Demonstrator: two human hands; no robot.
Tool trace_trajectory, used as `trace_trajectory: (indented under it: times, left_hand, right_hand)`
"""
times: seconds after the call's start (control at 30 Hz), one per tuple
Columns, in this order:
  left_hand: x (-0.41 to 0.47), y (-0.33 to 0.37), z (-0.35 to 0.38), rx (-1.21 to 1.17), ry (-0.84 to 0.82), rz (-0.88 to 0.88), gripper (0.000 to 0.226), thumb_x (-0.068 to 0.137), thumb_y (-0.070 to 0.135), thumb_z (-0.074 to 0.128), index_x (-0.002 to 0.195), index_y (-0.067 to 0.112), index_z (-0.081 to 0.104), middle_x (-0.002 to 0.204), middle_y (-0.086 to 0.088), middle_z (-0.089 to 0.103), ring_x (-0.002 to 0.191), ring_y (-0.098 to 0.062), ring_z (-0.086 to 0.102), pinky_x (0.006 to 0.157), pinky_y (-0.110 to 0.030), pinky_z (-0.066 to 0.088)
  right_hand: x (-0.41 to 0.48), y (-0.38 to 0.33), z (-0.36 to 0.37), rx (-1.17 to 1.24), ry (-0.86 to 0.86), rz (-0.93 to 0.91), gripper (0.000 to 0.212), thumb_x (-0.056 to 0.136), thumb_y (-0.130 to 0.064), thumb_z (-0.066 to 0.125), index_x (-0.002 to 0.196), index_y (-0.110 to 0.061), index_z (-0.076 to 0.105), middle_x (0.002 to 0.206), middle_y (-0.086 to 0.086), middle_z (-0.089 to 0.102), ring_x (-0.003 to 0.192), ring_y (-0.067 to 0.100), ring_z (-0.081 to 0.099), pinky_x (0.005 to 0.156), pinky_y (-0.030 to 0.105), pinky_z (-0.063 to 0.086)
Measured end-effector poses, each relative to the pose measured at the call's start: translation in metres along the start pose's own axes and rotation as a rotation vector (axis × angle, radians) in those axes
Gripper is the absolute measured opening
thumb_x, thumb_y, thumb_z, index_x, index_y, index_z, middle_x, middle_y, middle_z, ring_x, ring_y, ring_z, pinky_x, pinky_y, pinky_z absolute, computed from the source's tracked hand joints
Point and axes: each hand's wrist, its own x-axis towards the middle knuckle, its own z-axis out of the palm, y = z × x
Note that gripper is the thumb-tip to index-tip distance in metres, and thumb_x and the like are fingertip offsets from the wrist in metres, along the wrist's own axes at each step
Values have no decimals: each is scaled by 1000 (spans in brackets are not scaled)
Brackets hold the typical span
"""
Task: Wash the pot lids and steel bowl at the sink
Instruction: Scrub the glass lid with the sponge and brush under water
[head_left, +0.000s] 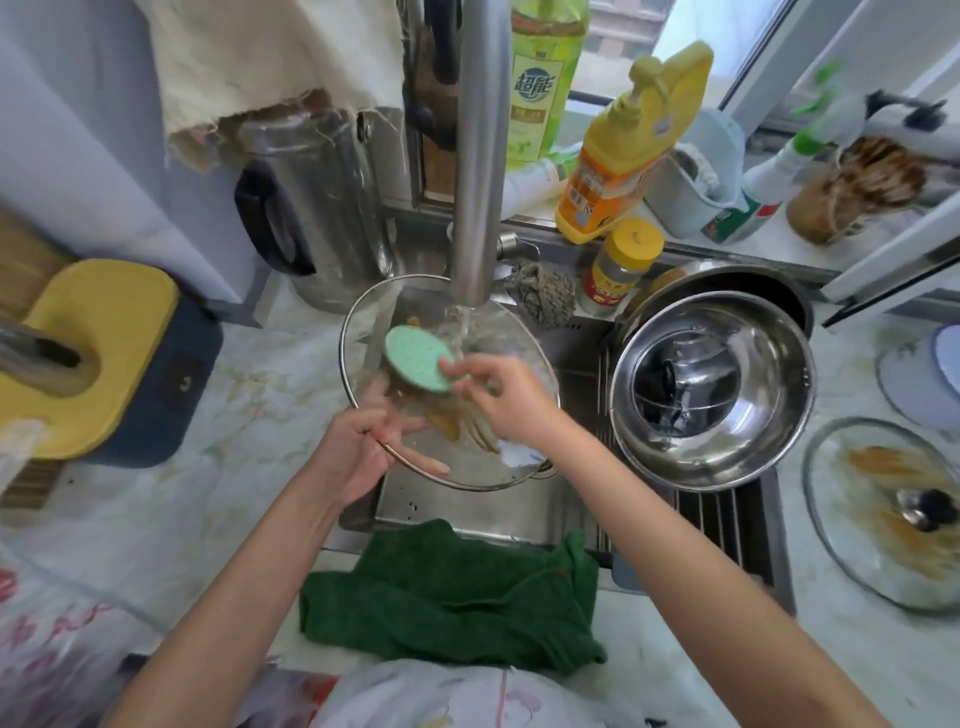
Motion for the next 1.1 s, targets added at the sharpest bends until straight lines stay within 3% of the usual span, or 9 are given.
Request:
trace_trajectory:
  times: [0.1,0.27,0.43,0.53,0.6,0.7,0.83,0.97,1.1]
  left_hand:
    - [-4,-1,2,-132,62,6,119,37,2,59,151,10,23,87,-17,72,70,-28,71,46,-40,56]
    - [4,-7,3,-50,36,-51,101,52,-2,50,147,25,32,145,-9,46,110,-42,61,62,-58,57]
    - [3,-9,12,-163,123,-13,67,52,-3,37,116,6,54,74,-12,71,63,-23,69,48,-42,56]
    - [0,-3,-2,-126,143,61,117,38,0,57,150,18,28,117,-19,63,91,-32,70,53,-54,58]
    - [0,0,-3,-12,119,73,113,46,-5,47,152,28,23,146,-5,40,114,-42,59,61,-64,54]
    - [-1,6,1,9,139,94,105,52,-2,40,151,31,25,143,3,41,112,-36,62,62,-61,56]
    - [-8,5,-8,-74,194,59,135,25,7,75,151,12,26,154,-24,27,122,-51,46,59,-56,57]
    - [-10,2,0,-45,197,125,107,51,-3,44,151,29,25,156,-15,25,108,-36,65,67,-69,51]
    - [-7,1,-1,-84,225,157,109,39,7,52,145,17,32,128,-11,55,94,-32,67,56,-56,57]
  right_hand:
    - [-24,13,-12,-20,-141,-10,27,93,-20,59,119,-23,67,117,-4,69,89,8,66,82,28,54]
    - [14,9,-10,-89,184,178,24,93,-19,59,113,-17,70,109,-7,70,95,16,65,83,28,47]
    - [-27,-5,14,106,-110,66,24,90,-22,60,112,-23,71,111,-1,71,94,27,68,85,47,55]
    - [-38,31,-13,-145,-17,155,25,92,-23,59,114,-28,70,110,-4,72,81,16,67,81,38,55]
    - [-27,46,-20,-263,137,270,25,93,-26,58,115,-28,70,105,3,73,73,19,63,72,33,51]
    - [-23,32,4,-58,132,223,24,91,-22,61,113,-21,71,105,4,73,85,18,67,76,29,50]
    - [-43,26,7,33,-5,153,24,92,-23,61,114,-25,71,112,-7,71,96,8,66,87,27,52]
    - [-18,37,-7,-54,216,295,24,93,-17,60,113,-16,71,114,0,71,94,14,67,79,22,48]
    - [-46,1,22,112,-31,97,23,92,-15,61,112,-17,72,109,-12,69,85,-3,64,75,17,51]
